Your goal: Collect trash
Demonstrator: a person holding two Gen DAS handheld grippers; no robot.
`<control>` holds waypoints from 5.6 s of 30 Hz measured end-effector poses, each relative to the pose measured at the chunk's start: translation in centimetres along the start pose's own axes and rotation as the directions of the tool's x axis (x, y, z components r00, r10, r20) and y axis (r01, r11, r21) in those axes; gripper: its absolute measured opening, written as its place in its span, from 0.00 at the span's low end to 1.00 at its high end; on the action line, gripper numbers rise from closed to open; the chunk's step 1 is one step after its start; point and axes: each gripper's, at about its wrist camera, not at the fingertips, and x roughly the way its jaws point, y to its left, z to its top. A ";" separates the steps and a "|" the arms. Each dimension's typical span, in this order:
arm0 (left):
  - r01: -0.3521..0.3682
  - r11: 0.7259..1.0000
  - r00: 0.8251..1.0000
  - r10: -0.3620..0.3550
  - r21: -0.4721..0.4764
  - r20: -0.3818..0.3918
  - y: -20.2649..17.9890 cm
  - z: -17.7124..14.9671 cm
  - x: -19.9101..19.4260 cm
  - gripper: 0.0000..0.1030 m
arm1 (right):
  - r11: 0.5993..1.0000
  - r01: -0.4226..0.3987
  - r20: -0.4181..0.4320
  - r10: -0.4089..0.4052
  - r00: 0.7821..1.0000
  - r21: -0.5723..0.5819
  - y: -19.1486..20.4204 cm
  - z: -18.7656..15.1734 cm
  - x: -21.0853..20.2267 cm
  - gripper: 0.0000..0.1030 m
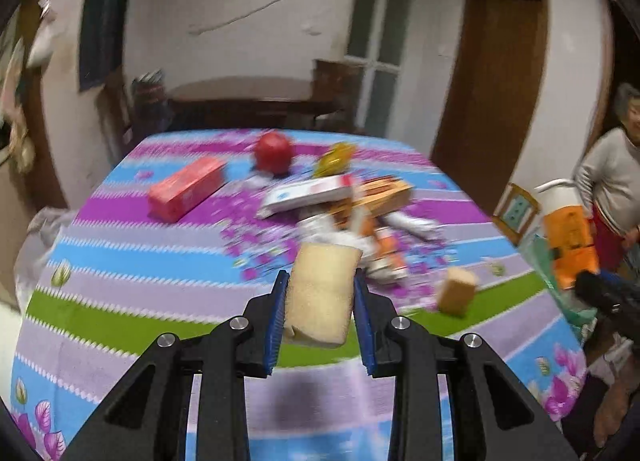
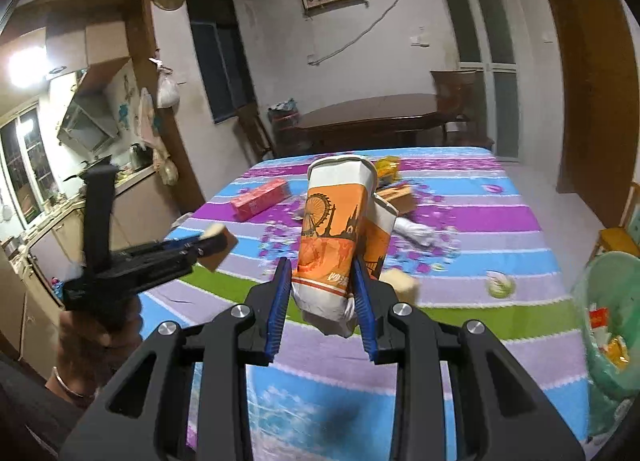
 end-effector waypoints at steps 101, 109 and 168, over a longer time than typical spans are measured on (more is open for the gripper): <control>0.227 0.756 0.974 -0.194 0.614 -0.120 -47.2 0.7 17.0 0.62 | 0.762 0.627 -0.219 -0.592 0.776 0.161 -29.7 -2.8 -10.2 0.42; 0.208 0.751 0.976 -0.198 0.627 -0.087 -46.9 0.5 17.1 0.64 | 0.753 0.631 -0.222 -0.593 0.774 0.189 -30.7 -3.6 -10.0 0.42; 0.108 0.966 0.969 -0.155 0.235 0.192 -23.0 1.0 10.7 0.76 | 0.713 0.696 0.254 -0.691 0.677 0.082 -14.7 3.5 -7.5 0.42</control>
